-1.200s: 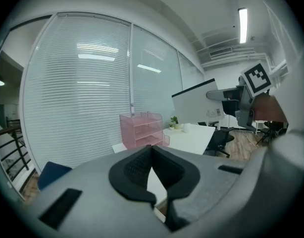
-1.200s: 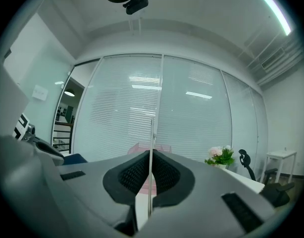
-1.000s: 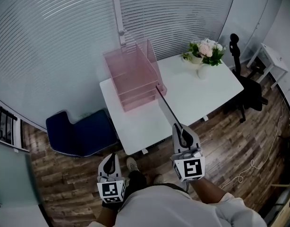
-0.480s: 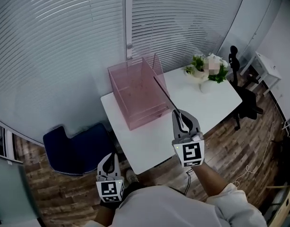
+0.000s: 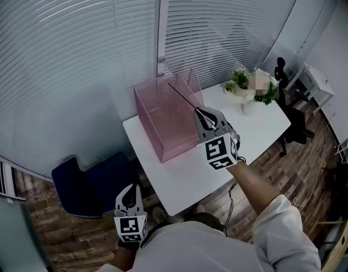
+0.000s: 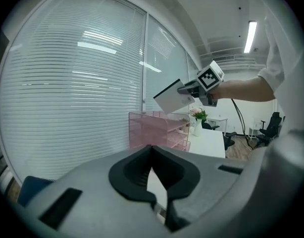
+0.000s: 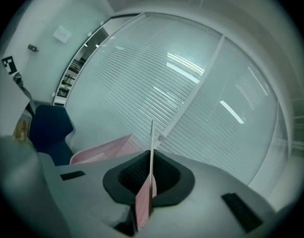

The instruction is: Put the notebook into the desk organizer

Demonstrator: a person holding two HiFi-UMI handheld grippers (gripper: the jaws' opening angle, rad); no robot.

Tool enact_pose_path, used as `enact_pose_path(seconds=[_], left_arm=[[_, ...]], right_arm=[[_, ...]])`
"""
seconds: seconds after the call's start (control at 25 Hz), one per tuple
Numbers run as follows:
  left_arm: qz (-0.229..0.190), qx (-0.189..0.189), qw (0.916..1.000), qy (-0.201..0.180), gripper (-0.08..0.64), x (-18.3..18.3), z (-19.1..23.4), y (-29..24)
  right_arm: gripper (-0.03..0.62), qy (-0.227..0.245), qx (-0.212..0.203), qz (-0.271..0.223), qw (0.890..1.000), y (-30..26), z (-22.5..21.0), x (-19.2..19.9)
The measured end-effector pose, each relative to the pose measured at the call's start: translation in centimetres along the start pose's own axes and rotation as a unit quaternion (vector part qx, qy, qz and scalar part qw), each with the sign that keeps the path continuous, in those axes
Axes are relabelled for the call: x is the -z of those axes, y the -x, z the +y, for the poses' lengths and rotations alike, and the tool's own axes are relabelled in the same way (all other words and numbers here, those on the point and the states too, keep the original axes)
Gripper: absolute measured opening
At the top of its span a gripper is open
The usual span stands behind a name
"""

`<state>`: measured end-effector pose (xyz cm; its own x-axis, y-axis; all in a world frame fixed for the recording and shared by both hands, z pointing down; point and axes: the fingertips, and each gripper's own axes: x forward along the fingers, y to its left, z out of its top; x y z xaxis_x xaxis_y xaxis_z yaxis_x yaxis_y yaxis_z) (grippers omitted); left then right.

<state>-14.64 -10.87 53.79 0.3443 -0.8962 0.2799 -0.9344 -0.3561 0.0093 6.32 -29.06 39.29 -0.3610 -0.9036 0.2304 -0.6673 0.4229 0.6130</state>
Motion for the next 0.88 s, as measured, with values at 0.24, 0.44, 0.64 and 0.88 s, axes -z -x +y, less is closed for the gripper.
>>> enact_pose_path(seconds=[0.24, 0.44, 0.64, 0.88], left_arm=[[-0.005, -0.027, 0.9996, 0.006, 0.008, -0.7, 0.5, -0.5], [-0.008, -0.044, 0.9987, 0.025, 0.008, -0.4, -0.8, -1.2], [-0.006, -0.054, 0.9981, 0.029, 0.008, -0.9, -1.2, -1.2], [0.005, -0.070, 0.9967, 0.041, 0.008, 0.1, -0.6, -1.0]], right_arm=[[0.025, 0.088, -0.053, 0.018, 0.995, -5.1, 1.6, -0.2], [0.025, 0.189, -0.098, 0.036, 0.976, -8.7, 4.1, 1.4], [0.026, 0.310, -0.118, 0.027, 0.943, -9.8, 5.8, 1.2], [0.025, 0.430, -0.138, 0.024, 0.892, -10.3, 8.4, 3.0]])
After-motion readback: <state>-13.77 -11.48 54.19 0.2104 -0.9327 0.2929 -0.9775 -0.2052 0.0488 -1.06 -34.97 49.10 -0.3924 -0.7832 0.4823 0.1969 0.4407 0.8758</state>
